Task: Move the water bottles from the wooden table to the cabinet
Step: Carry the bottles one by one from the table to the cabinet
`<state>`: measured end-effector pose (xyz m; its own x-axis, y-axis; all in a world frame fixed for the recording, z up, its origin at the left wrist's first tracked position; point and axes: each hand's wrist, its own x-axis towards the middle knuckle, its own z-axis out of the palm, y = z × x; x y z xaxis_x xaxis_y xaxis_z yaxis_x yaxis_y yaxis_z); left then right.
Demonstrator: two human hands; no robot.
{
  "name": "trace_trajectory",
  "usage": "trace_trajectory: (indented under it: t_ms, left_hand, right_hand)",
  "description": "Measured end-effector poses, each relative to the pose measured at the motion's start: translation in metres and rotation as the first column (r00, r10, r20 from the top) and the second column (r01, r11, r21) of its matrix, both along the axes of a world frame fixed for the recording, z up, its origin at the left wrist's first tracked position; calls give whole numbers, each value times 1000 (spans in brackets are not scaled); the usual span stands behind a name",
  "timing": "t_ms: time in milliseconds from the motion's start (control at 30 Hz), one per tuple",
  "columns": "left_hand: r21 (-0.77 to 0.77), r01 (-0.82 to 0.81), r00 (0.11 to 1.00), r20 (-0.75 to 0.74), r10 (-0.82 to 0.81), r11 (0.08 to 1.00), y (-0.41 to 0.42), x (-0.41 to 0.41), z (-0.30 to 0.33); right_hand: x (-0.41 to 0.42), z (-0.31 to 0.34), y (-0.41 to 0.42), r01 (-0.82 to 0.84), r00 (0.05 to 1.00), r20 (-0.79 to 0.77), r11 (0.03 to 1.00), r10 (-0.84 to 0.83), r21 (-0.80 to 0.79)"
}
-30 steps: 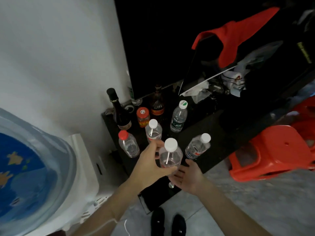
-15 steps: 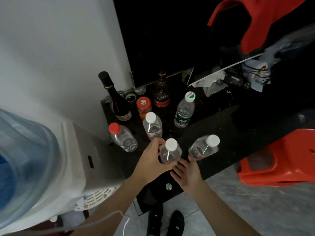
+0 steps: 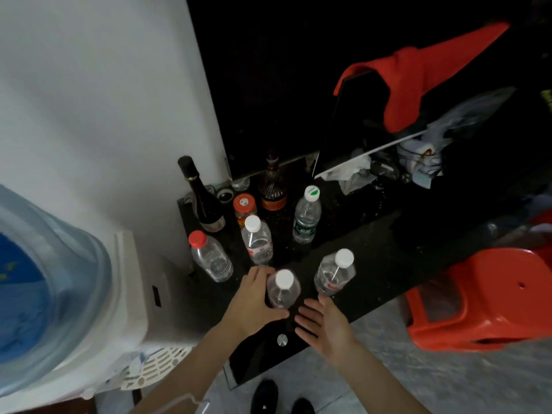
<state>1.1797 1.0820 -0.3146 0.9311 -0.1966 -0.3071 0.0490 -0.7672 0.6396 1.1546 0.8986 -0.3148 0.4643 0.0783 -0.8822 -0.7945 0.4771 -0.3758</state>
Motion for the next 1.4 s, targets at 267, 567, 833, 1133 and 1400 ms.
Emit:
trace_trajectory:
  t_ms: [267, 567, 833, 1133, 1400]
  left_hand:
    - [298, -67, 997, 63, 50, 952, 20, -37, 52]
    - [507, -197, 931, 364, -1, 839, 42, -90, 135]
    - [553, -307, 845, 533, -46, 774, 69, -135, 211]
    - [523, -482, 820, 551, 153, 703, 135, -280, 240]
    - [467, -692, 719, 513, 469, 551, 190, -410, 259]
  right_hand:
    - [-18, 48, -5, -270, 952, 67, 923, 299, -274]
    - [-53, 146, 13, -438, 518, 232, 489, 823, -754]
    - [-82, 216, 52, -178, 232, 267, 311, 935, -934]
    - [-178, 247, 135, 7, -52, 80, 80, 995, -997]
    - [-269, 265, 234, 59, -366, -22, 0, 930, -998]
